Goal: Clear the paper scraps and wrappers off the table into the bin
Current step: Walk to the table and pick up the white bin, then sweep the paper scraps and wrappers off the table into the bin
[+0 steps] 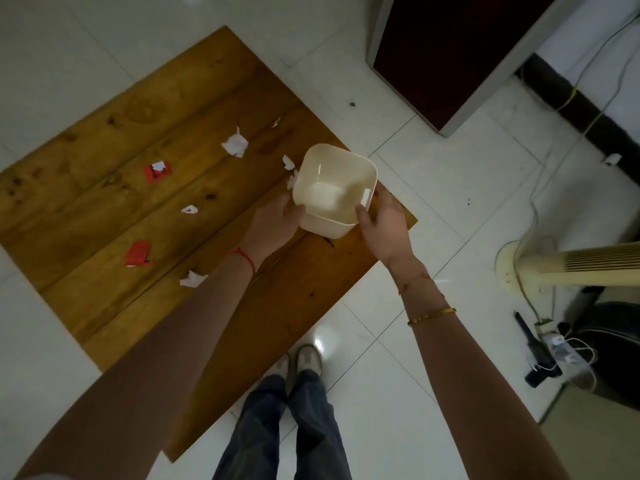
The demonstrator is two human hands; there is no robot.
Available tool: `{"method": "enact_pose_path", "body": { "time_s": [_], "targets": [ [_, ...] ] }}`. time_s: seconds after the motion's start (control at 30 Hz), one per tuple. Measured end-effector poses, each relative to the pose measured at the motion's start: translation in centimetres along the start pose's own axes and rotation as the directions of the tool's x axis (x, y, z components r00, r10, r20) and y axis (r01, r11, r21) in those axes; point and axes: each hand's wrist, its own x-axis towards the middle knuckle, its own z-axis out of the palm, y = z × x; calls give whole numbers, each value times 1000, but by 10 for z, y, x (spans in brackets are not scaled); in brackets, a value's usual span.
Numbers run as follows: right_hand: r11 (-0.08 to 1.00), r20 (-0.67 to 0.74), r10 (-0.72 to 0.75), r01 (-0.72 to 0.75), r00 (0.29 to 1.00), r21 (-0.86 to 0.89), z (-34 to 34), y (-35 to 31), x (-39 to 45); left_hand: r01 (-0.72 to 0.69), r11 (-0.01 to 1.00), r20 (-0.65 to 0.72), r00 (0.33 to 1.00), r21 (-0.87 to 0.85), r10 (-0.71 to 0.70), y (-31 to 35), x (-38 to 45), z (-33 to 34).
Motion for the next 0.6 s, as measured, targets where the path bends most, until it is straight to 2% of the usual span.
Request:
{"method": "enact_pose_path", "body": {
  "time_s": [0.13, 0.33, 0.5, 0.6],
  "targets": [
    [999, 12, -34, 34, 999, -12, 0, 1, -4, 7, 999, -40, 999, -48, -9, -1, -12, 2],
    [991, 4, -130, 130, 991, 14, -2, -11, -28, 21, 990, -192, 980, -137, -48, 1, -45, 0],
    [982, -10, -189, 189, 982, 1, 7, -27, -71, 72, 962, -281, 948, -263, -147, -6, -90, 0],
    [976, 47, -217, 216, 975, 23, 16, -35, -98, 130, 925, -353, 898, -356, -262, -17, -122, 0]
  ]
}}
